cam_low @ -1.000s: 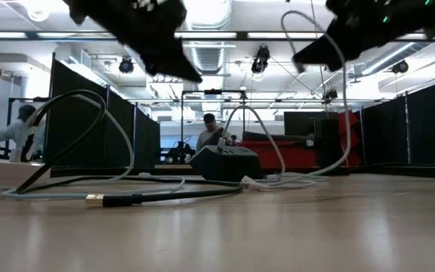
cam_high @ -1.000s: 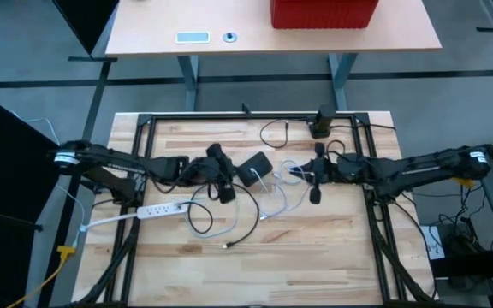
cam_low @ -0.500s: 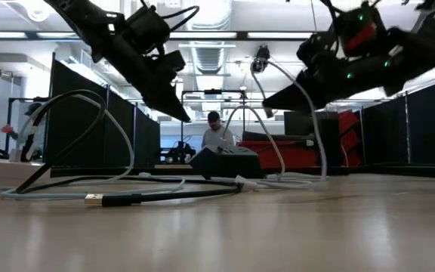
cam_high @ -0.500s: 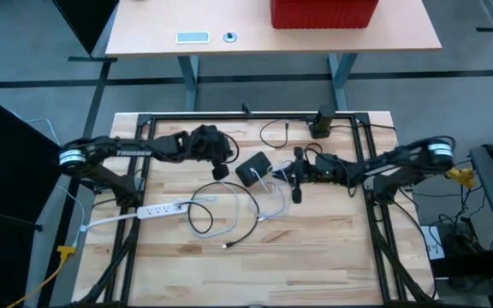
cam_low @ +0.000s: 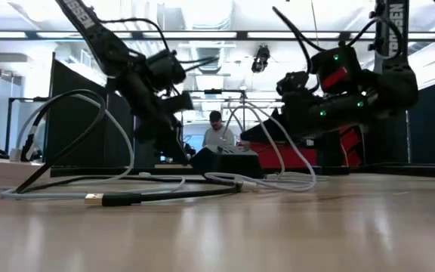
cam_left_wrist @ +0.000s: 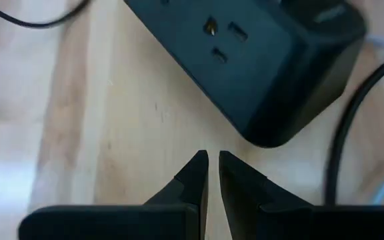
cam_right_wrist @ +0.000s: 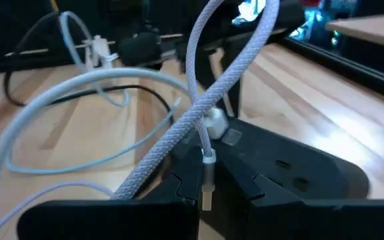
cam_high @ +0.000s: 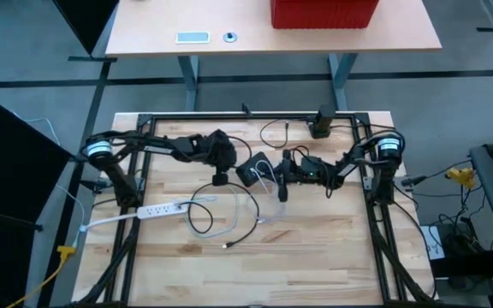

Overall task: Insert USB
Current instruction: Insert the purple charger cable into the black outlet extension

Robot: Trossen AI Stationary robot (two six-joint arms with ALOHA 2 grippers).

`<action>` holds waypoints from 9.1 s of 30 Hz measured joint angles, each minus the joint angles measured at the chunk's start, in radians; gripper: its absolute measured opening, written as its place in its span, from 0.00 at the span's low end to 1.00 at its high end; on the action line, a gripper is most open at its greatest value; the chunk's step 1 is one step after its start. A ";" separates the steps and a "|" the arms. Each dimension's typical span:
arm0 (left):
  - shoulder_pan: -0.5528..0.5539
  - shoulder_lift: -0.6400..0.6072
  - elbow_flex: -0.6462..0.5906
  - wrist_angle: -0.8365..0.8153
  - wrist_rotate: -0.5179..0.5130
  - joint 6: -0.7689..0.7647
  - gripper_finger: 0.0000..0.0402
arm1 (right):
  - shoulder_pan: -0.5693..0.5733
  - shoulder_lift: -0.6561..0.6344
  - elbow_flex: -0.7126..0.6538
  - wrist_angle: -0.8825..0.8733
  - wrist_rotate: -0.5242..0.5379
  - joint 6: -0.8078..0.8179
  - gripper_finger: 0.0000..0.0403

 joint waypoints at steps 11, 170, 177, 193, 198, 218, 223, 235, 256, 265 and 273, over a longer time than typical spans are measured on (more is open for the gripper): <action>-0.009 0.051 0.003 0.055 0.002 0.041 0.06 | -0.024 -0.094 0.045 -0.368 0.053 -0.008 0.04; -0.091 -0.259 -0.061 0.665 0.166 -0.084 0.02 | -0.052 -0.315 0.312 -0.265 -0.157 -0.334 0.22; -0.091 -0.259 -0.061 0.665 0.157 -0.084 0.02 | -0.052 -0.316 0.312 -0.270 -0.156 -0.345 0.16; -0.091 -0.261 -0.061 0.655 0.156 -0.076 0.02 | -0.052 -0.342 0.304 -0.306 -0.155 -0.353 0.20; -0.091 -0.261 -0.061 0.655 0.156 -0.076 0.02 | -0.052 -0.342 0.304 -0.319 -0.152 -0.353 0.18; -0.039 -0.321 -0.061 0.398 0.139 -0.025 0.24 | -0.008 -0.414 0.168 -0.298 0.070 -0.357 0.02; -0.002 -0.308 -0.061 0.292 0.000 -0.021 0.26 | 0.032 -0.407 0.059 -0.193 0.218 -0.328 0.02; 0.081 -0.091 -0.068 0.210 0.239 0.035 0.24 | 0.054 -0.252 -0.089 -0.059 0.279 -0.161 0.02; 0.034 0.150 -0.073 0.363 0.320 -0.047 0.06 | 0.110 0.151 -0.030 0.328 0.345 -0.118 0.02; 0.022 0.156 -0.073 0.433 0.360 -0.059 0.06 | 0.122 0.151 -0.024 0.328 0.377 -0.088 0.02; -0.019 0.156 -0.075 0.454 0.374 -0.076 0.06 | 0.137 0.149 -0.021 0.293 0.402 -0.085 0.02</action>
